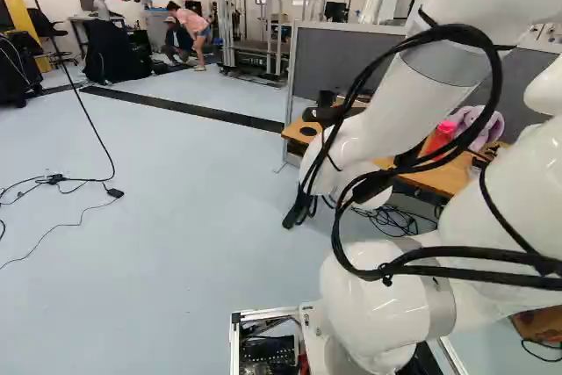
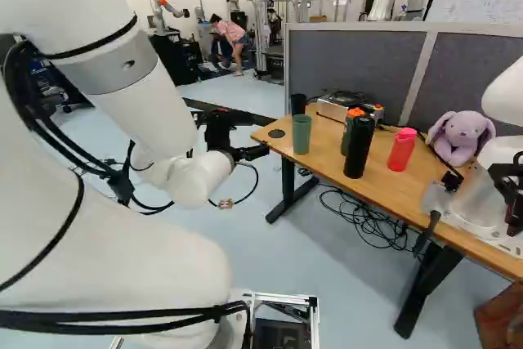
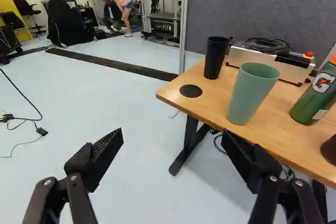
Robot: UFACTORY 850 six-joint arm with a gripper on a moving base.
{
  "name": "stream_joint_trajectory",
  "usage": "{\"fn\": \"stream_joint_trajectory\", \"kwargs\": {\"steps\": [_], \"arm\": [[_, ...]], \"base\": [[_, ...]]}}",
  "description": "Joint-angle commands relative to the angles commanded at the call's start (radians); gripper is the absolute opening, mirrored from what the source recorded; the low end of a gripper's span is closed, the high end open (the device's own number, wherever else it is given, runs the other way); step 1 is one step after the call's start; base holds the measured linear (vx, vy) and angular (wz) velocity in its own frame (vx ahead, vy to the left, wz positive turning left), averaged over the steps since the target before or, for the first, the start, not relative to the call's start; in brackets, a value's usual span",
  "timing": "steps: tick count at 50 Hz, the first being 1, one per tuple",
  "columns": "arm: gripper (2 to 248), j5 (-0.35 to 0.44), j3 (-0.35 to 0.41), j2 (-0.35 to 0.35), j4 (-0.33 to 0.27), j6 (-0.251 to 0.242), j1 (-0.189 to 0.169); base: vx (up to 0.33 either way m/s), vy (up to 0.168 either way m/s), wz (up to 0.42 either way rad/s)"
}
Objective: Place the green cup on the table
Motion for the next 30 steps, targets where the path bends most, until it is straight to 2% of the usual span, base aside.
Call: {"fn": "stream_joint_trajectory", "kwargs": {"steps": [30], "arm": [[247, -0.010, 0.010, 0.016, -0.019, 0.005, 0.002]], "base": [[0.000, 0.000, 0.000]]}}
